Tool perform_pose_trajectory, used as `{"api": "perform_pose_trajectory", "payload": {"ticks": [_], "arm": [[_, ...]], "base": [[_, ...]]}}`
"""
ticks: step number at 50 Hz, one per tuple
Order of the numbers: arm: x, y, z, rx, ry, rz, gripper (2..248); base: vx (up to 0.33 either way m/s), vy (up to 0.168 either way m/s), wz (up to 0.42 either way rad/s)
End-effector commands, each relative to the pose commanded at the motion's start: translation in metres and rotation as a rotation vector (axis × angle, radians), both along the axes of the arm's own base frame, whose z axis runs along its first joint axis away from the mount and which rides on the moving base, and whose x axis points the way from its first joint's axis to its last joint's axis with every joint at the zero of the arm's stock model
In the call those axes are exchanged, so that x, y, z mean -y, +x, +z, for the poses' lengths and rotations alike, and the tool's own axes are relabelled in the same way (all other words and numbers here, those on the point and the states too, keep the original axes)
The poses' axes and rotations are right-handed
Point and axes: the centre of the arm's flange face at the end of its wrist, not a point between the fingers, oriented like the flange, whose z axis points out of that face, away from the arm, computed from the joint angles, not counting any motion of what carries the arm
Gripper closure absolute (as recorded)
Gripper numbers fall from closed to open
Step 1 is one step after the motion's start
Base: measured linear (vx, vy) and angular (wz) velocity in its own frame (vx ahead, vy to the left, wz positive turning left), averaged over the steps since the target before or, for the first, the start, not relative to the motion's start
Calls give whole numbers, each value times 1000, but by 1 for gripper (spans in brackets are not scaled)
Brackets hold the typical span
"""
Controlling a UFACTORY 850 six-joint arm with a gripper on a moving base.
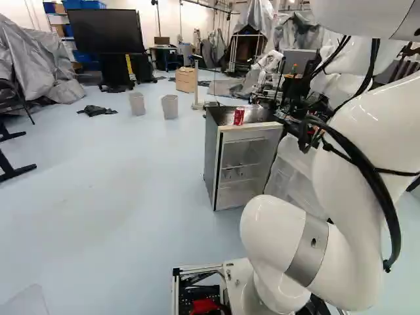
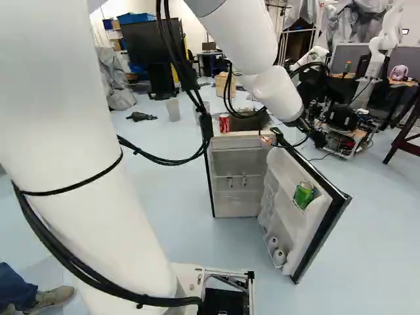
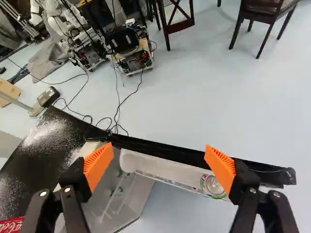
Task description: Grab a drink from the fridge
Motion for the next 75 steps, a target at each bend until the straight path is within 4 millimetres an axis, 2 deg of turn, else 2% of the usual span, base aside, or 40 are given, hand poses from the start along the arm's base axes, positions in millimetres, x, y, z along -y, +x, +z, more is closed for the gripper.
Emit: {"api": "perform_pose_trajectory", "payload": {"ticks": [22, 43, 64, 75], "arm": [[39, -9, -1, 1, 0, -63, 3], [81, -10, -24, -20, 23, -114, 3], [124, 5, -54, -49, 67, -132, 3], [141, 18, -62, -60, 91, -126, 3]], "base": [[0, 0, 0], [0, 0, 0], [0, 0, 0], [0, 0, 0]]}}
